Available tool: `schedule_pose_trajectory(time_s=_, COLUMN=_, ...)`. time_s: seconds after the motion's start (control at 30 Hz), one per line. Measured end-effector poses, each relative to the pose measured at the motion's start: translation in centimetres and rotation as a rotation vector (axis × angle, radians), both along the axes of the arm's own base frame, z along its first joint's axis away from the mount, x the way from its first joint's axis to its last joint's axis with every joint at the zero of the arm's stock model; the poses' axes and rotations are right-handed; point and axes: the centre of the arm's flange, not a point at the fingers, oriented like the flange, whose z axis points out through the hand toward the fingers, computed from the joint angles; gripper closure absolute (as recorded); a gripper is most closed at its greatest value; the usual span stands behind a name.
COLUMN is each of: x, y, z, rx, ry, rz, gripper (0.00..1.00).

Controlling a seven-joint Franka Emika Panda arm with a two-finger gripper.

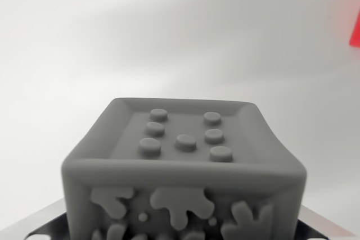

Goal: Destack cube

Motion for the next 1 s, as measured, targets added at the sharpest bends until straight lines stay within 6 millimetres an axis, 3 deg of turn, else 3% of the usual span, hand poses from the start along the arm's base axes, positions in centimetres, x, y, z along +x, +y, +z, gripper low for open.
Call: schedule_pose_trajectory(time_s=1.0, x=-0.3, y=6.0, z=-0.3, rx=0.000, ry=0.000, rz=0.054, gripper=1.00)
